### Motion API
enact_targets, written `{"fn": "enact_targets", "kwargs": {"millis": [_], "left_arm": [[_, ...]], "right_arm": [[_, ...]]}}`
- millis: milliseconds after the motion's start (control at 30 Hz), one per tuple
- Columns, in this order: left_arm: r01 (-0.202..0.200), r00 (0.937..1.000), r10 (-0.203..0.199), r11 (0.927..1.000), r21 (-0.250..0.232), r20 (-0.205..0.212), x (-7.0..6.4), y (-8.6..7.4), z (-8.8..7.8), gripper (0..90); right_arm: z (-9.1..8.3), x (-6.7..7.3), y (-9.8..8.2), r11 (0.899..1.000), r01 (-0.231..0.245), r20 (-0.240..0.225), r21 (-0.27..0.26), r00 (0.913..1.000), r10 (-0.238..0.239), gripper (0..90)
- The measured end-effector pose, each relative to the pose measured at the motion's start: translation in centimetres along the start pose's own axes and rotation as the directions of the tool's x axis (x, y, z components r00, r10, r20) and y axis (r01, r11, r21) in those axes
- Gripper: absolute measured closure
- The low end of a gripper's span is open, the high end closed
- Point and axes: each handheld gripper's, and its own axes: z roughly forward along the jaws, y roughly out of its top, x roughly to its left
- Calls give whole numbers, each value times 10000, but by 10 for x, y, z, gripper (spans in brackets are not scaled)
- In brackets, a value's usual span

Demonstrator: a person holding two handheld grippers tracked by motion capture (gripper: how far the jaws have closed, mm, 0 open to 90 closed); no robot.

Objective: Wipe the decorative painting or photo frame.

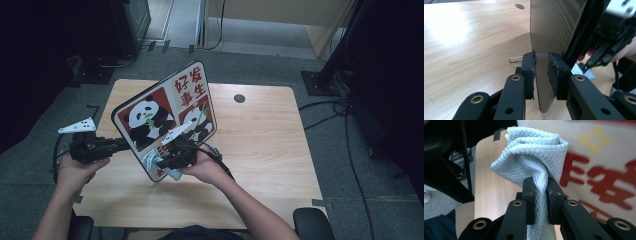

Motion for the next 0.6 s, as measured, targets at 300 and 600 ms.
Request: {"fn": "enact_targets", "kwargs": {"millis": [300,600], "left_arm": [[-78,10000,78,10000,-16,-47,3,-3,-3,723],[34,9998,-36,9999,-103,-178,5,-7,-8,695]], "right_arm": [[-22,8,35,9996,132,108,-237,9999,-129,800],[-43,22,73,9973,438,181,-583,9989,-428,800]]}}
